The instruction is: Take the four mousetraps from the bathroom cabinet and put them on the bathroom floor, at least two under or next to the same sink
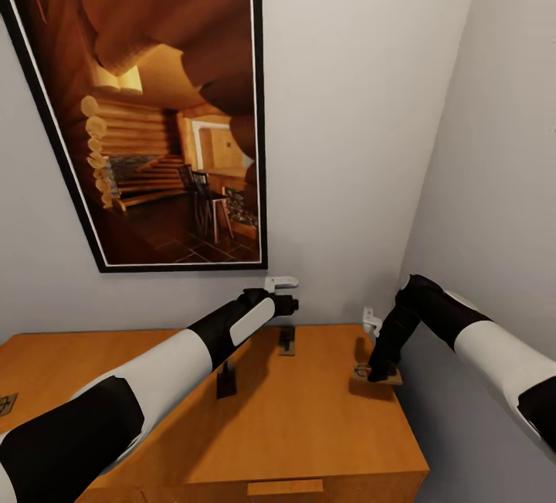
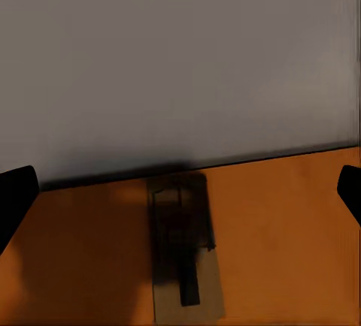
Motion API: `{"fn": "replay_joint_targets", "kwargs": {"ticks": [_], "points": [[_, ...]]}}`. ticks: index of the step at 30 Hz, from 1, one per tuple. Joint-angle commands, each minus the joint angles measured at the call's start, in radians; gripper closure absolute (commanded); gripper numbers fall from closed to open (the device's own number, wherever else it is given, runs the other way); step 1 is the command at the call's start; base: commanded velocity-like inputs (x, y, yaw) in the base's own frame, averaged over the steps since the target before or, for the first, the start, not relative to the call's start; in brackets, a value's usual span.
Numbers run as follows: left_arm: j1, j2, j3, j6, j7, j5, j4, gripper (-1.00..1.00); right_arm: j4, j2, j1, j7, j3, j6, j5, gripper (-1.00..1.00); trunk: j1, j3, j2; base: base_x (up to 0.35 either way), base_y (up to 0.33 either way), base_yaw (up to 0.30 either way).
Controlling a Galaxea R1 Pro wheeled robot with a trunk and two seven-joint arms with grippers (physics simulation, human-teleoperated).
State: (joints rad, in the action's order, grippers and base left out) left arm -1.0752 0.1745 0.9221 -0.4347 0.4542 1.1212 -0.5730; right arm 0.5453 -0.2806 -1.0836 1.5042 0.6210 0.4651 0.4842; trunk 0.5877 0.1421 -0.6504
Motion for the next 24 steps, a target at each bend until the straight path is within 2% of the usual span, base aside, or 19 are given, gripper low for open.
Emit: {"fn": "replay_joint_targets", "kwargs": {"ticks": [1,24], "points": [[-0.002,0.000,0.004,0.000,0.008,0.008,-0.001,-1.00,0.002,-0.001,-0.001,0.005,0.004,0.017,0.001,1.00,0.000,0.002,-0.002,-0.032,-0.025,0.000],[0.000,0.000,0.004,0.001,0.008,0.008,-0.001,-1.00,0.002,-0.002,-0.001,0.004,0.004,0.016,0.001,1.00,0.000,0.002,-0.002,-0.003,-0.002,0.000]]}}
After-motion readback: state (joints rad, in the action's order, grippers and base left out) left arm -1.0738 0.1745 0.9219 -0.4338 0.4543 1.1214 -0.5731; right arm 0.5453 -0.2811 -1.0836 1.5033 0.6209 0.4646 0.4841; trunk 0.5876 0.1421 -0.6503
